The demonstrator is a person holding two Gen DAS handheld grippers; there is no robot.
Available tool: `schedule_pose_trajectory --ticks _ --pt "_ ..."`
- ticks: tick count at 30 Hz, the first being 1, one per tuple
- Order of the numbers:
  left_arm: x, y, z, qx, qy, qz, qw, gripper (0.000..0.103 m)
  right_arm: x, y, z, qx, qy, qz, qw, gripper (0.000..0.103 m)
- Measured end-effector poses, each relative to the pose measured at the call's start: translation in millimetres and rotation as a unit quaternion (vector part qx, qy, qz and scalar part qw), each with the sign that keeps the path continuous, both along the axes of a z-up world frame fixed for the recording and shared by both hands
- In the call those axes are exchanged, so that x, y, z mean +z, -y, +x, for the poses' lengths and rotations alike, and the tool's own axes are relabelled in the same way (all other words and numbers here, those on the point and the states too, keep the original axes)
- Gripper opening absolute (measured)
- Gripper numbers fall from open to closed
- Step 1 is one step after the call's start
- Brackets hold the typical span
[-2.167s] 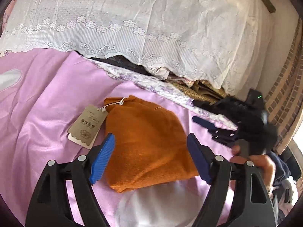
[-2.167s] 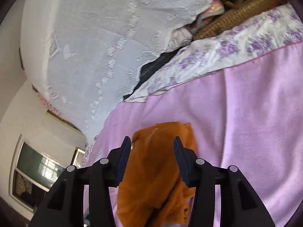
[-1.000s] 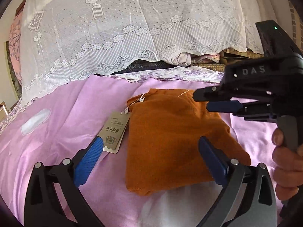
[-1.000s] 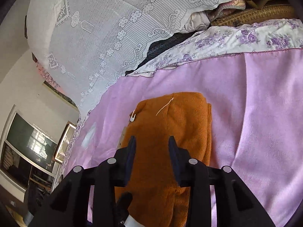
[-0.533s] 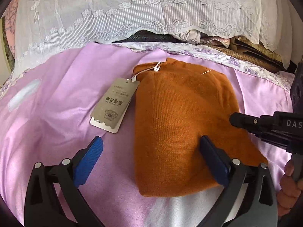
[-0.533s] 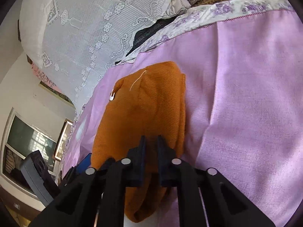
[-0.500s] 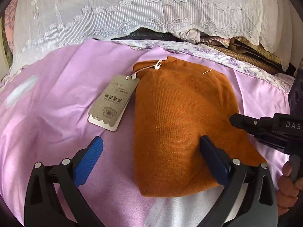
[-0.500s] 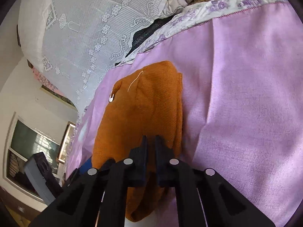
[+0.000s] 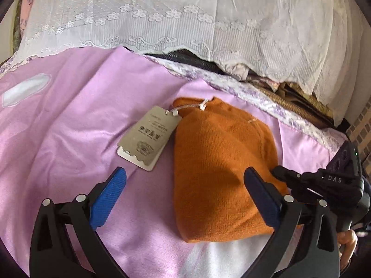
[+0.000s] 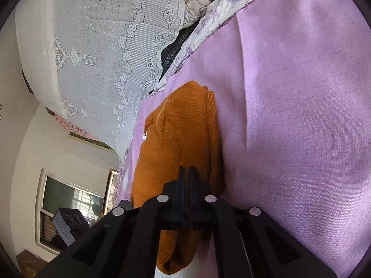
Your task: Fold small clothes
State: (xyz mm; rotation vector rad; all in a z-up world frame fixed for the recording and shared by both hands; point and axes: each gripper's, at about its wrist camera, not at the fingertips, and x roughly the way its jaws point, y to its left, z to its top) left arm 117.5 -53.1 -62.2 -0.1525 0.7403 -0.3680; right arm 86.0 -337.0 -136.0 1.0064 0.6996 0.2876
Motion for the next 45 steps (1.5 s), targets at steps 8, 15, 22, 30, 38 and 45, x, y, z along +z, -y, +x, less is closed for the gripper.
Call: schedule_pose_trajectory --ticks 8,15,22,30,38,45 --pt "-16 1 21 0.018 -0.046 0.026 0.9985 0.099 40 -40 -6 0.051 0.063 -0.092 0.992 0.044" --pt "-28 0 25 0.005 -0.069 0.022 0.9974 0.099 16 -42 -4 0.052 0.017 -0.132 0.990 0.020" --pt "-12 -28 -7 0.027 -0.030 -0.004 0.9992 0.098 24 -30 -46 0.016 0.053 -0.079 0.995 0.041" --pt "7 -32 -64 -0.006 0.039 0.023 0.9989 0.098 25 -22 -73 0.015 0.037 -0.031 0.999 0.048" --pt "-8 5 -67 -0.043 0.034 0.131 0.9899 0.098 22 -45 -64 0.059 0.005 -0.041 0.997 0.060" --pt "-14 -3 -61 -0.023 0.017 0.125 0.9917 0.098 20 -53 -60 0.063 -0.016 -0.050 0.997 0.062"
